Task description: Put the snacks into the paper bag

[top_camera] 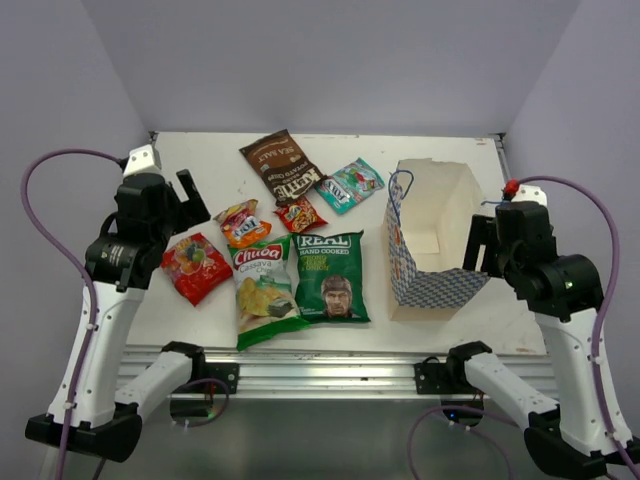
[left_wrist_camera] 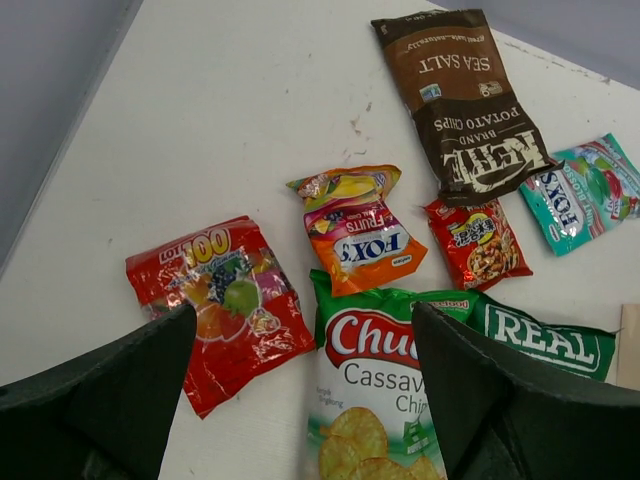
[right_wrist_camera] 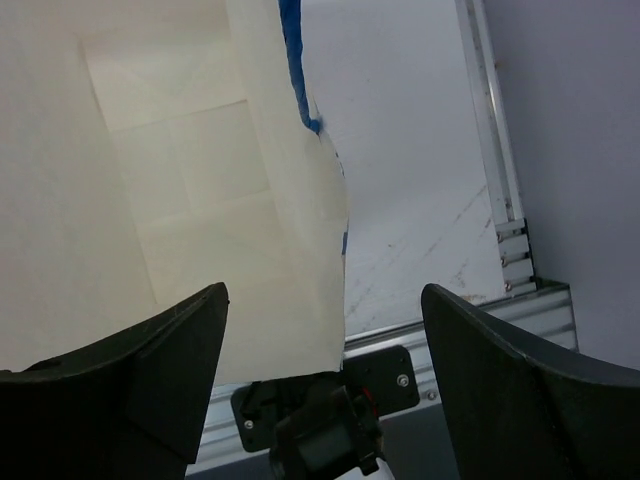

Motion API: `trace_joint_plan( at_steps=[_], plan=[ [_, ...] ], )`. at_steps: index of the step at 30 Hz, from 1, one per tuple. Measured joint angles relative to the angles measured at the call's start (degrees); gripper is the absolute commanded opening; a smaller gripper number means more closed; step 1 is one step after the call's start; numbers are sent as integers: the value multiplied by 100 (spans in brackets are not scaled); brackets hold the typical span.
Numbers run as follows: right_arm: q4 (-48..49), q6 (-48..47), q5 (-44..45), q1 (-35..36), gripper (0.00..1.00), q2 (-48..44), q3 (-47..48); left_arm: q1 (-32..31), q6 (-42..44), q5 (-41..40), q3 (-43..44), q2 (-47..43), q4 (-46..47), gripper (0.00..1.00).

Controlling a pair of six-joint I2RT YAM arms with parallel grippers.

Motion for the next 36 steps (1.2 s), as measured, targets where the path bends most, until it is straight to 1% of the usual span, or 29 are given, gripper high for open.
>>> trace_joint_plan(
  at_steps=[1, 5, 6, 7, 8, 10, 11, 14, 16, 18, 20, 23, 25, 32, 36],
  plan=[
    [0, -13, -2, 0, 78, -4, -157, 0, 9, -11, 0, -2, 22, 93],
    [98, -26, -15, 0, 52, -52, -614, 0, 31, -83, 0, 48, 44, 94],
    [142, -35, -17, 2, 38, -61, -702, 0, 37, -114, 0, 76, 46, 94],
    [162, -44, -22, 2, 31, -66, -745, 0, 42, -140, 0, 105, 52, 94],
    [188, -37, -28, 2, 14, -66, -763, 0, 44, -168, 0, 131, 63, 94],
    [243, -46, -24, 0, 2, -74, -765, 0, 70, -247, -2, 164, 94, 93],
    [275, -35, -20, 0, 0, -79, -765, 0, 81, -295, -28, 164, 133, 90],
    [308, -22, -17, 2, 0, -90, -765, 0, 122, -509, -317, 81, 391, 84],
    [308, -22, -17, 0, 0, -94, -765, 0, 131, -651, -647, 35, 507, 84],
    [321, -22, -17, 2, 0, -114, -772, 2, 125, -708, -1086, 55, 662, 81],
    [337, -22, -17, 2, 0, -114, -787, 7, 107, -669, -1410, 234, 667, 82],
    [345, -22, -17, 0, 0, -114, -796, 15, -4, -304, -1821, 527, 697, 83],
    [350, -22, -17, 0, 0, -109, -796, -22, -120, 20, -2120, 516, 748, 84],
    [455, -28, -24, 0, 0, -63, -798, -688, -647, 787, -3108, 236, 1211, 84],
    [481, -37, -44, 0, 0, -50, -807, -874, -850, 1099, -3434, 291, 1552, 84]
  ],
)
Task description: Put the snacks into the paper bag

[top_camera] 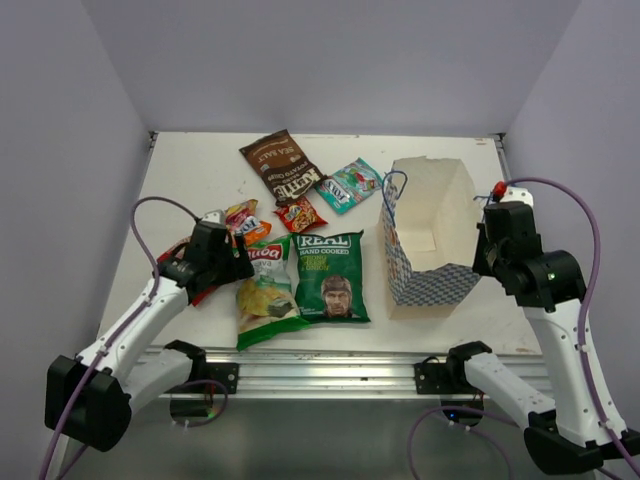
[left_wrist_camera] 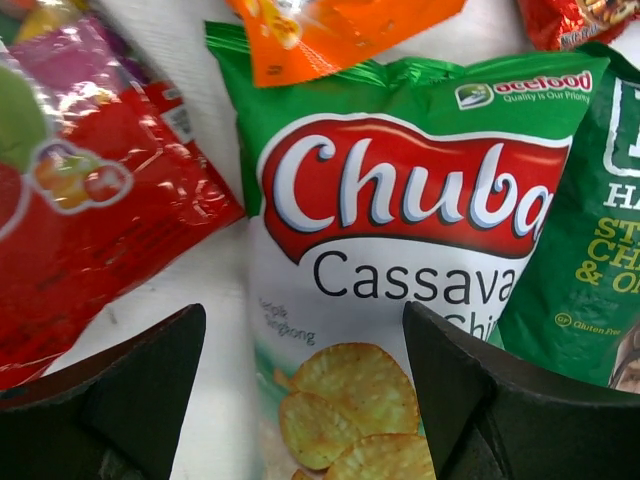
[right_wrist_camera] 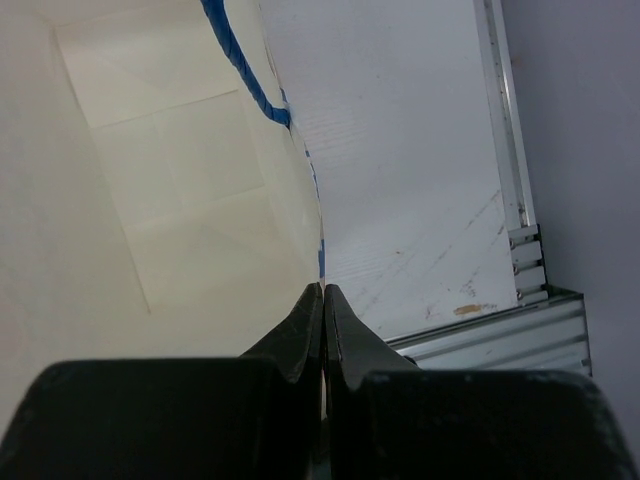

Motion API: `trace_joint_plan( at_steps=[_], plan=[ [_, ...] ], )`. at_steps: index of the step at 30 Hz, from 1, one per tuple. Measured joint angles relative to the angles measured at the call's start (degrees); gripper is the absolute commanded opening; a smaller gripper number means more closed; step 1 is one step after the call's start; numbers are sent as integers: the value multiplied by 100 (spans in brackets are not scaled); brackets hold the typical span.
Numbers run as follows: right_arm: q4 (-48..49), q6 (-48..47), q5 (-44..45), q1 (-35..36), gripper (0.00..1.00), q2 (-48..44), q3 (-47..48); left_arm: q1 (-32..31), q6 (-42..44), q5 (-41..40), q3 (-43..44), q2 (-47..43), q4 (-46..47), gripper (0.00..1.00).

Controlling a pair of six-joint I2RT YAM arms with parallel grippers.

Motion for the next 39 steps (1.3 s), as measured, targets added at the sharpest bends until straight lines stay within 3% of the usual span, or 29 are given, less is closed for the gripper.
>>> trace_joint_plan(
  at_steps=[3, 6, 8, 9, 10, 11, 17, 23, 25, 28, 33, 39],
  plan=[
    [2, -4, -4, 0, 0, -2, -4, -160, -101, 166, -188, 208, 431, 84],
    [0, -4, -7, 2, 0, -15, -4, -365, -203, 232, -343, 492, 881, 77],
    [-2, -4, -9, 2, 0, -37, -4, -494, -299, 236, -372, 723, 1165, 50],
    [-2, -4, -9, 2, 0, -61, -4, -568, -350, 234, -369, 817, 1327, 22],
    [-4, -4, -11, 2, 0, -74, -4, -643, -417, 238, -361, 866, 1486, 4],
    [-4, -7, -11, 2, 0, -83, -4, -730, -461, 238, -328, 896, 1655, 0],
    [-7, -7, -15, 2, 0, -116, -4, -994, -527, 70, -107, 898, 1856, 0],
    [-7, -9, -22, 2, 0, -114, -4, -1279, -494, -302, 748, 831, 813, 0],
    [-9, -9, -22, 2, 0, -114, -4, -1469, -483, -407, 1412, 852, 426, 0],
    [-11, -9, -24, 2, 0, -118, -4, -1836, -448, -595, 3206, 1200, 186, 0],
    [-11, -7, -63, 2, 0, -146, -4, -2354, -291, -612, 6015, 2087, 850, 0],
    [-11, -7, -166, 2, 0, -177, -4, -2946, -90, -413, 7934, 3410, 1746, 0]
  ],
)
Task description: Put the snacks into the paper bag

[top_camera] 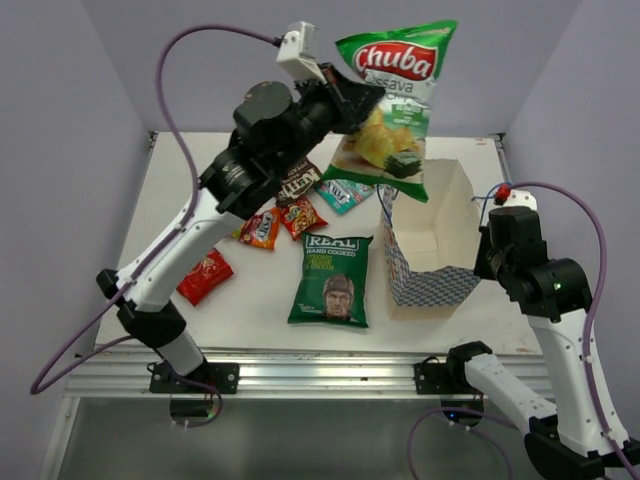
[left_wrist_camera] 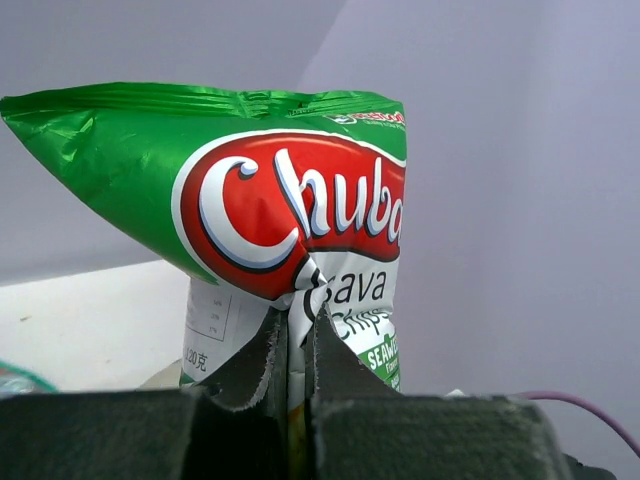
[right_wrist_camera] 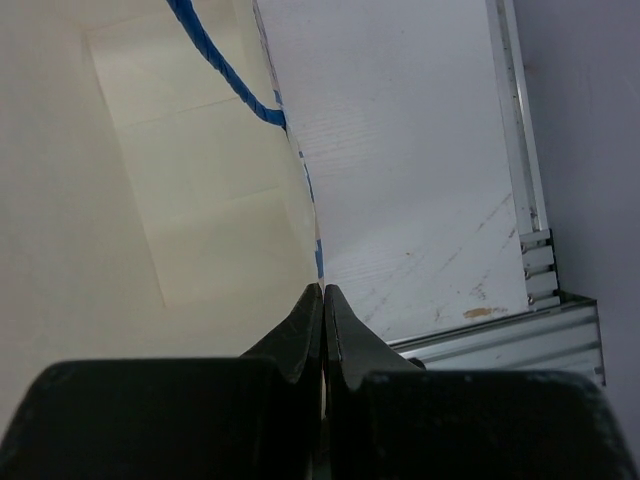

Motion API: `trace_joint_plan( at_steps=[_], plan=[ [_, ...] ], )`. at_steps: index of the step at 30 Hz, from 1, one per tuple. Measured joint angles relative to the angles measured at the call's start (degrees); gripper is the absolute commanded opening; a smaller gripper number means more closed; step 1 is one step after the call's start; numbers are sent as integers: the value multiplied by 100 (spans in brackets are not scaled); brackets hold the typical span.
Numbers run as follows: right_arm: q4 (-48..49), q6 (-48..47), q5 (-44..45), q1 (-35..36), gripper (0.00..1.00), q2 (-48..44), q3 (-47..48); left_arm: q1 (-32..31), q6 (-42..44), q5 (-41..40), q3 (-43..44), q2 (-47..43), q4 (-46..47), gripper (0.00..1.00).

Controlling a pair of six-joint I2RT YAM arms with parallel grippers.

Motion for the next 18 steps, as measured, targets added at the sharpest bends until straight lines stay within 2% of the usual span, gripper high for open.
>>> trace_joint_plan(
  at_steps=[3, 9, 16, 17, 18],
  plan=[
    [0, 0, -7, 0, 0, -7, 0, -221, -39, 291, 562, 820, 402, 0],
    [-24, 2, -9, 0, 0, -61, 0, -682, -61, 448, 608, 1950, 446, 0],
    [-39, 0, -15, 0, 0, -166, 0, -1099, 72, 522, 98, 2133, 295, 1],
    [-42, 0, -15, 0, 0, -186, 0, -1121, 90, 531, 61, 2133, 297, 10],
    [-44, 2, -33, 0, 0, -190, 0, -1134, 125, 533, 48, 2133, 295, 31]
  ],
)
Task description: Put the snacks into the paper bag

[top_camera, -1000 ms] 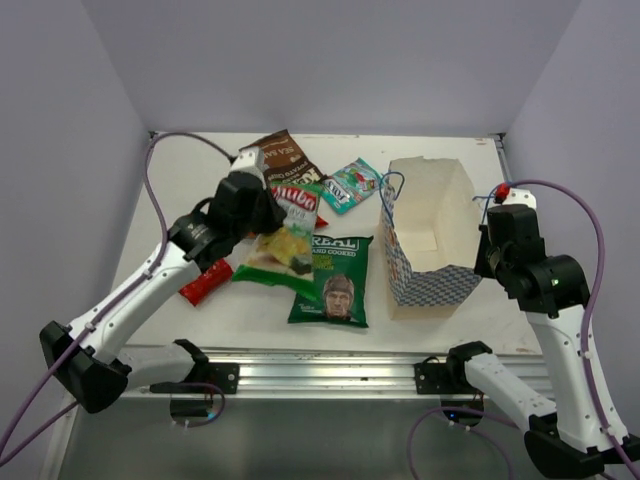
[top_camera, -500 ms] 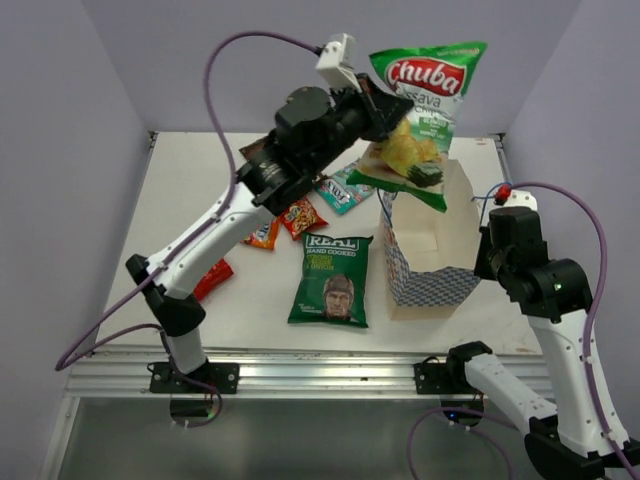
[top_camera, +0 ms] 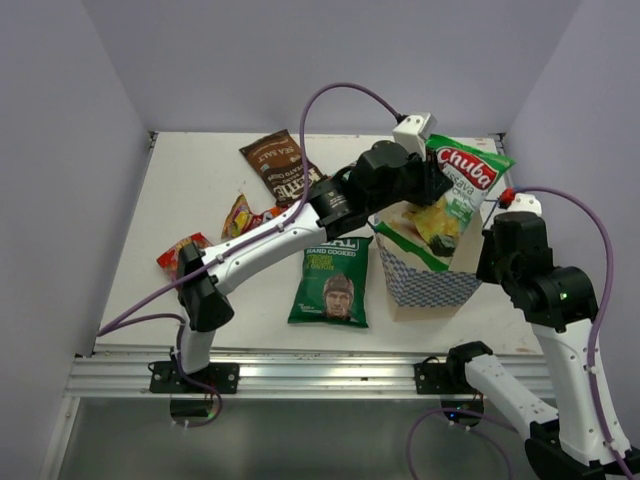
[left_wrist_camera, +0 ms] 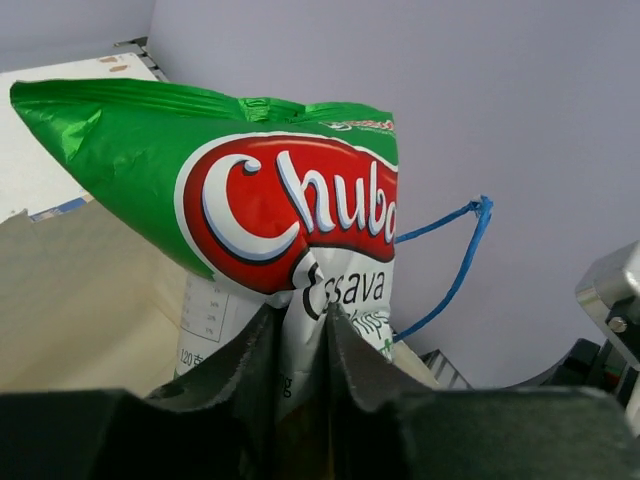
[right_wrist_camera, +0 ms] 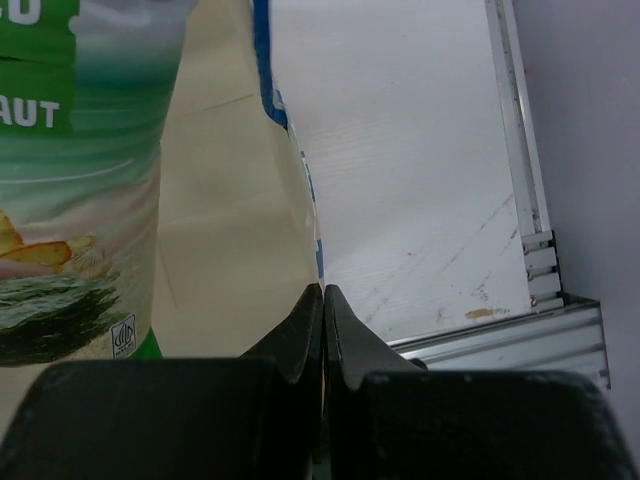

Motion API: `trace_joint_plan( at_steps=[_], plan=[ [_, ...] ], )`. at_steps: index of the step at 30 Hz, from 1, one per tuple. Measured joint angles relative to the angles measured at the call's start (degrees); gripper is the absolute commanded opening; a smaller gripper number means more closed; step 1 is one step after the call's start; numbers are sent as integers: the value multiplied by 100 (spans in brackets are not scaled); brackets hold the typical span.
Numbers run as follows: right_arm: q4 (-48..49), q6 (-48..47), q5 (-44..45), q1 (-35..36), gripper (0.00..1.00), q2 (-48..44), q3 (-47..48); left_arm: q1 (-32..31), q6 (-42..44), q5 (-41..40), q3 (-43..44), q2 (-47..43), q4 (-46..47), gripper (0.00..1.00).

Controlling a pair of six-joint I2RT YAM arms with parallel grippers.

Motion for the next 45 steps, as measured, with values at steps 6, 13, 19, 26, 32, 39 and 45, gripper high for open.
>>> trace_joint_plan(
  at_steps=[6, 13, 19, 26, 32, 39, 45],
  plan=[
    [-7, -2, -129, 0, 0, 4, -2, -96, 212, -22, 0, -24, 107, 77],
    [4, -4, -168, 0, 0, 4, -4, -240, 400, -70, 39, -267, 361, 79],
    [-4, -7, -258, 0, 0, 52, -4, -264, 544, -1226, -297, -1163, 282, 79],
    [-4, -9, -256, -2, 0, 72, -4, 9, -212, -3672, -3462, -3766, -570, 77],
    [-9, -22, -254, 0, 0, 74, -4, 623, -372, -2723, -6299, -3989, -586, 78],
    [-9, -24, -260, 0, 0, 81, -4, 479, -249, -1357, -7410, -3309, -153, 82],
    [-11, -24, -269, 0, 0, 79, -4, 481, -210, -778, -7726, -3001, 866, 82]
  ],
)
